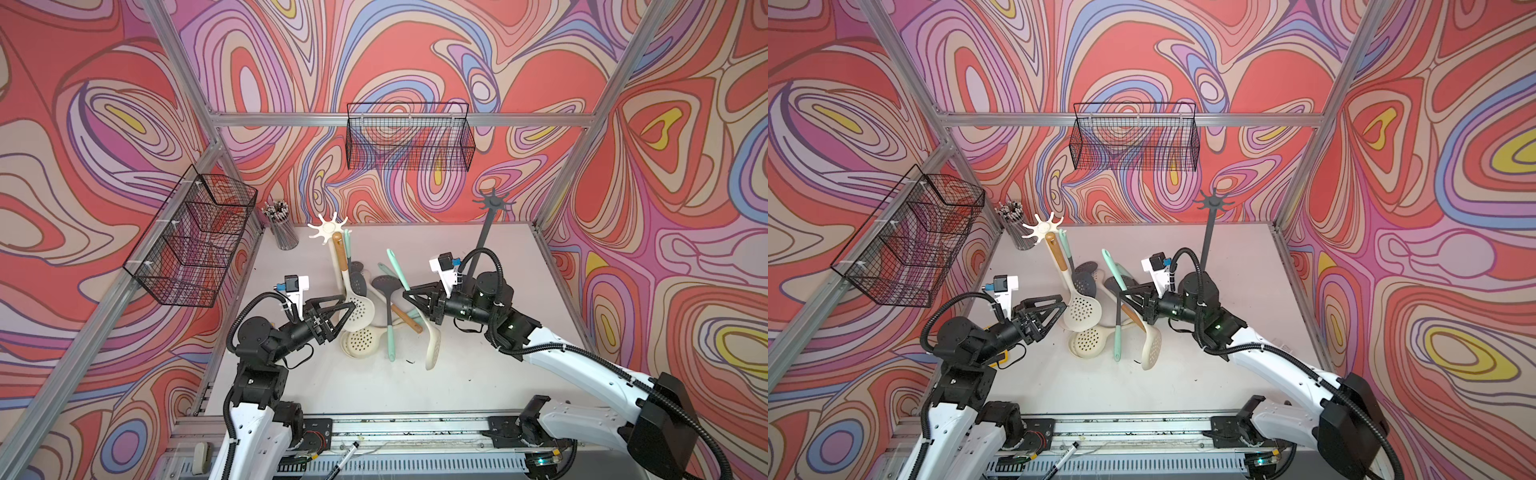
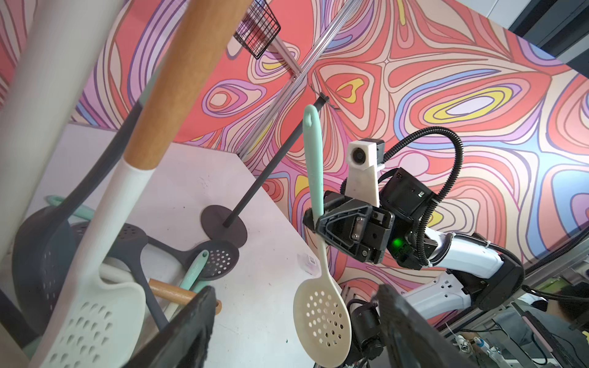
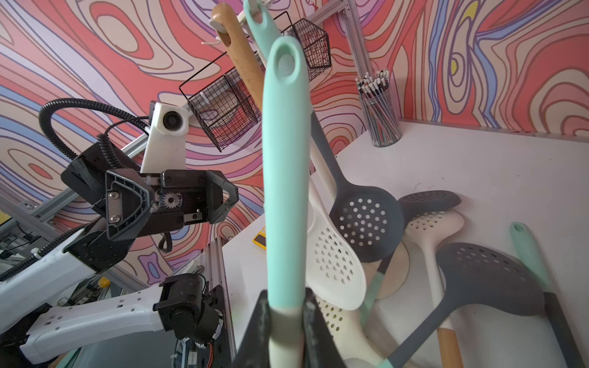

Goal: Hang the skimmer on the kitchen utensil rack
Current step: Hang the skimmer on the rack.

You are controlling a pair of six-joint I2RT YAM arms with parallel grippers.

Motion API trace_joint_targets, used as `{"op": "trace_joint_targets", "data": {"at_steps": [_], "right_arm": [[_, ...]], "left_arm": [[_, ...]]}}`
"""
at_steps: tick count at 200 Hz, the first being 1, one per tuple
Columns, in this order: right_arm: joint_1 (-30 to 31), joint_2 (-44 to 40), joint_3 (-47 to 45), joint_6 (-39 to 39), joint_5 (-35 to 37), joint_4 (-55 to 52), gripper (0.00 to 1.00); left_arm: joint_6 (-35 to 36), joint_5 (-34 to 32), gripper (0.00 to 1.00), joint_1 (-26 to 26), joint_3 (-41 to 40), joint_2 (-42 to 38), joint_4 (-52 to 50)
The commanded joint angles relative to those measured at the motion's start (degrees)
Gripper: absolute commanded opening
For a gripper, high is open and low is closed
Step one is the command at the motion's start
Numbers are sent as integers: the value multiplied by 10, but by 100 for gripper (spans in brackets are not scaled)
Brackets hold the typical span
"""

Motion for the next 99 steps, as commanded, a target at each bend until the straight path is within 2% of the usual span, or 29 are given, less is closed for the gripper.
{"op": "trace_joint_targets", "data": {"at_steps": [1, 54, 99], "right_arm": [[8, 13, 4, 30, -28, 58, 8], [24, 31, 25, 42, -38, 75, 8], [35, 38, 29, 64, -44, 102, 8]], "left_arm": [[-32, 3, 78, -1, -12, 6, 94], [-66, -3, 75, -11, -28, 47, 226], [-27, -43, 75, -90, -20, 114, 284]]}}
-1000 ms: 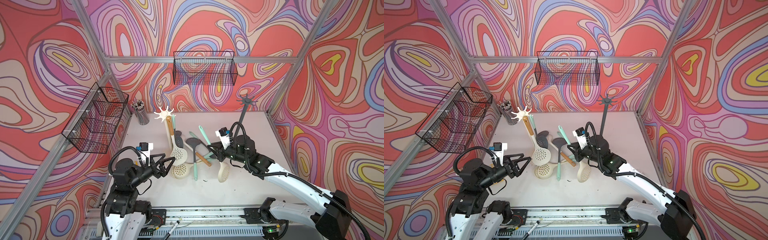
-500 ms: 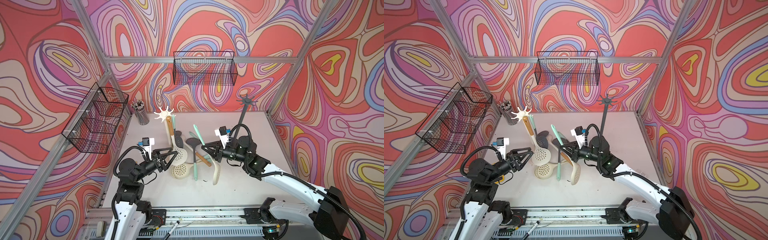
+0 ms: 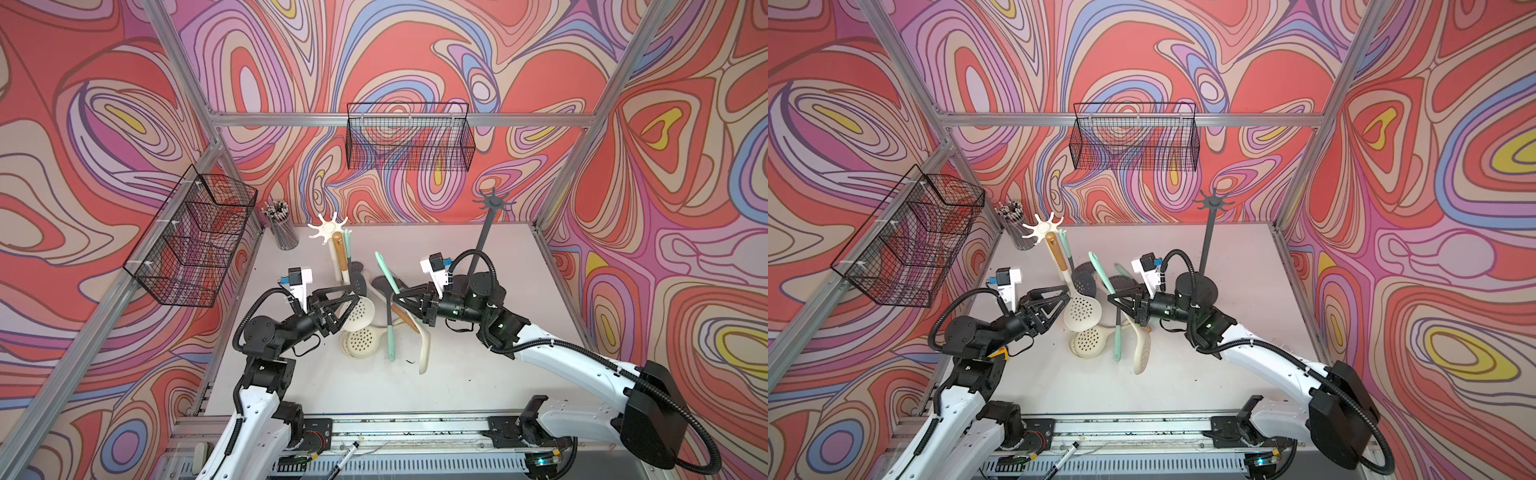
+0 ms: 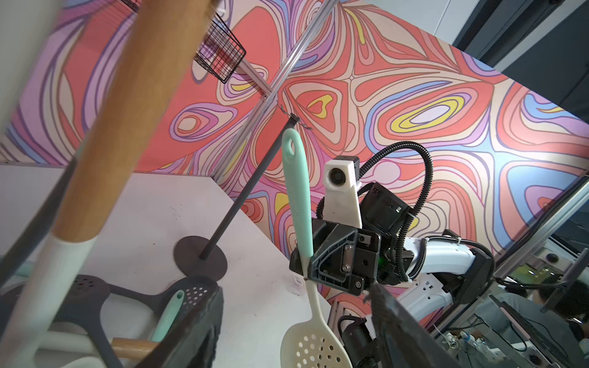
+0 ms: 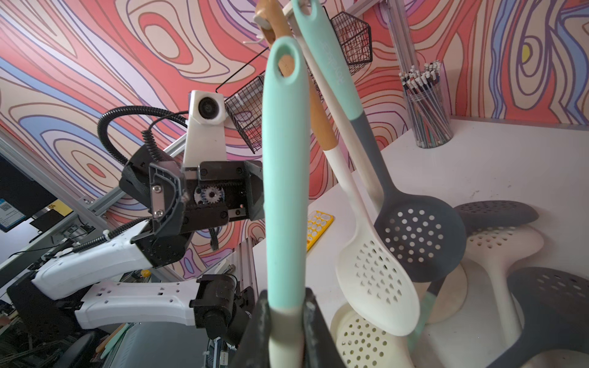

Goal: Hang the skimmer on the kitchen utensil rack
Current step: Hang the skimmer on the rack.

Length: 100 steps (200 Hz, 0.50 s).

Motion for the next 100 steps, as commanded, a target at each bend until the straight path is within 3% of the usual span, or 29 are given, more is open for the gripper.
{"op": "trace_joint_targets", "data": {"at_steps": [1, 100], "right_arm": [[6, 7, 18, 23, -11, 42, 8], [11, 42, 37, 71, -41, 97, 8]], "left_arm": [[19, -24, 75, -35, 7, 25, 76], [52, -82, 66, -115, 8, 93, 209]]}}
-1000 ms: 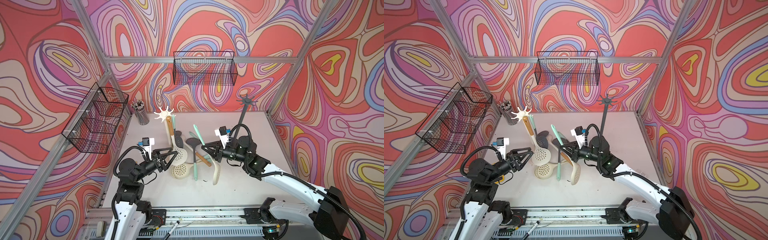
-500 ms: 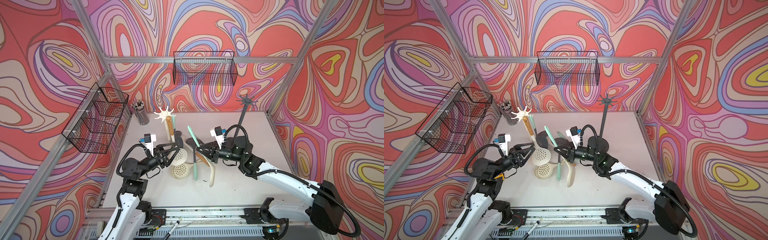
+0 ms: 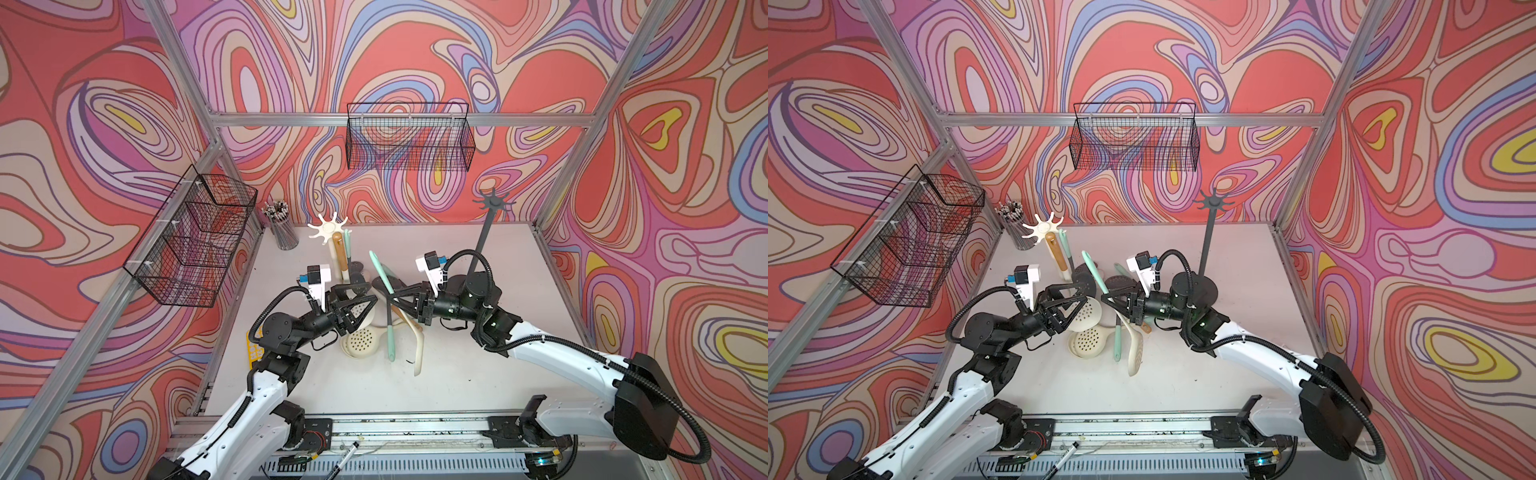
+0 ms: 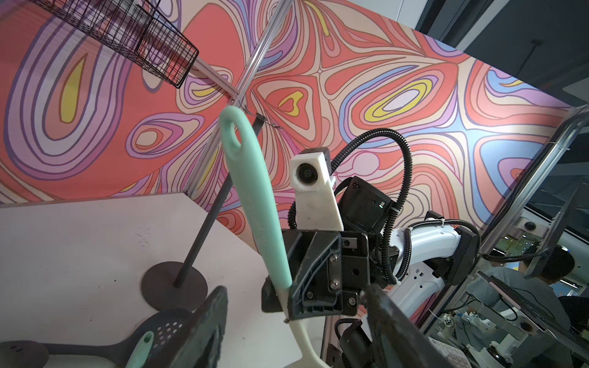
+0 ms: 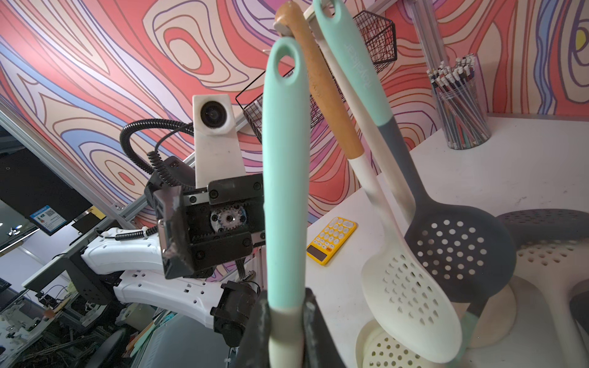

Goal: Hang the skimmer on the kitchen utensil rack
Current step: Hang the skimmer on the rack.

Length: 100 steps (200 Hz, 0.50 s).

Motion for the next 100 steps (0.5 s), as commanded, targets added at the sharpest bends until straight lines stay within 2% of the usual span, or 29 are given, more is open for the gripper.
{"op": "trace_joint_targets", "data": {"at_steps": [1, 82, 100], "right_arm": [[4, 9, 28, 20, -17, 38, 8], [4, 33, 39, 47, -40, 86, 8], [4, 38, 44, 48, -40, 86, 9]], "left_arm": [[7, -13, 66, -9, 8, 18, 86], [-48, -6, 51, -17, 32, 145, 272], [-45, -4, 47, -21, 40, 151, 274]]}}
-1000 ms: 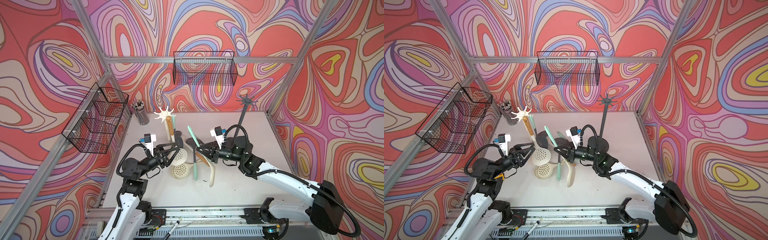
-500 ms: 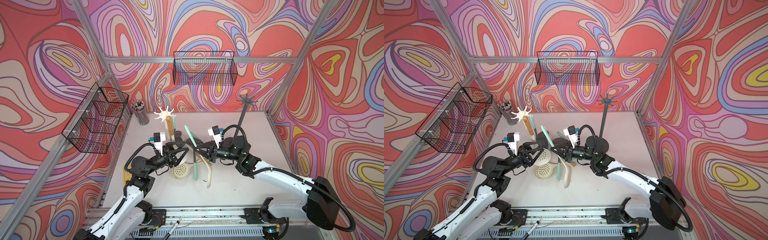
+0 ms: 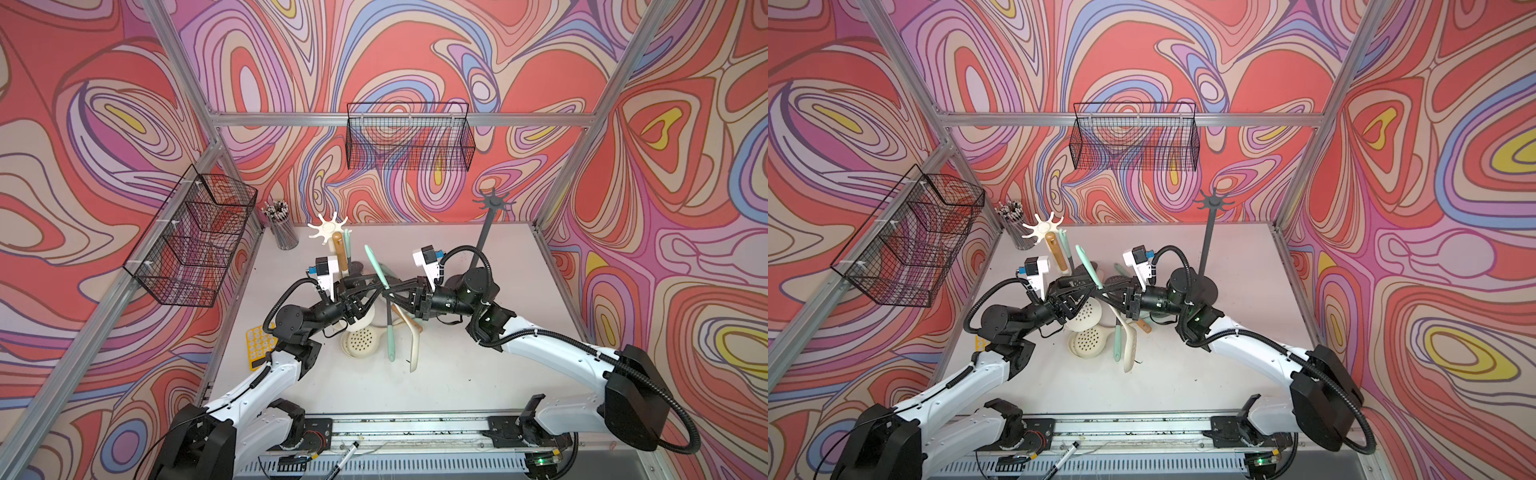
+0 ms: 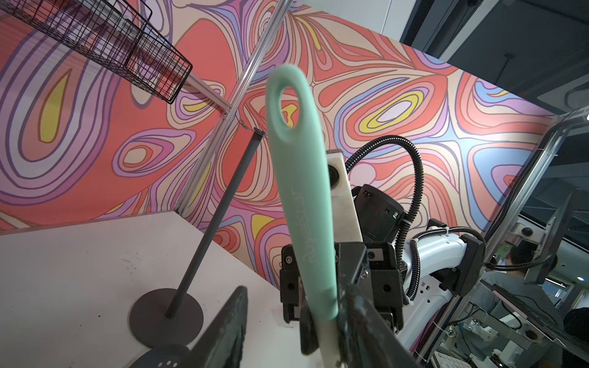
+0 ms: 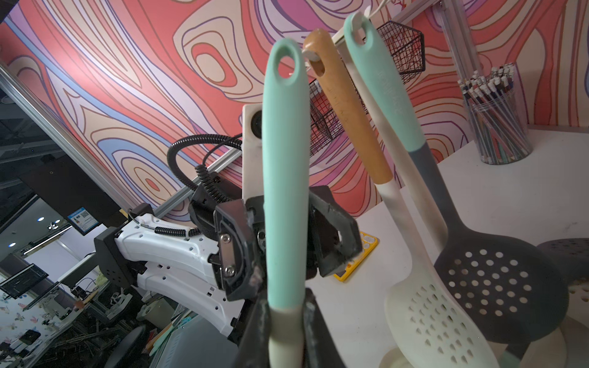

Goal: Hang the skimmer on the kitchen utensil rack
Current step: Hang the skimmer on the rack.

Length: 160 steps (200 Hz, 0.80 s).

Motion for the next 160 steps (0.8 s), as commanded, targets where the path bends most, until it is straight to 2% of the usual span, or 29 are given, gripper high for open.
{"op": "trace_joint_targets", "data": {"at_steps": [1, 79, 97, 118, 140, 160], "right_arm": [[4, 6, 20, 14, -10, 31, 9], [4, 31, 31, 34, -27, 63, 10], [4, 35, 34, 38, -33, 66, 10], [4, 37, 34, 40, -37, 67, 10], [4, 37, 35, 41, -41, 66, 12], [4, 40, 36, 45, -46, 71, 11]], "left_arm": [[-14, 7, 47, -6, 24, 5, 92], [-9, 0, 24, -8, 33, 10, 91], [-14, 1, 15, -8, 33, 11, 92], [-18, 2, 11, -7, 33, 11, 93], [-21, 3, 13, -7, 33, 9, 92], [-22, 13, 27, -8, 33, 12, 93]]}}
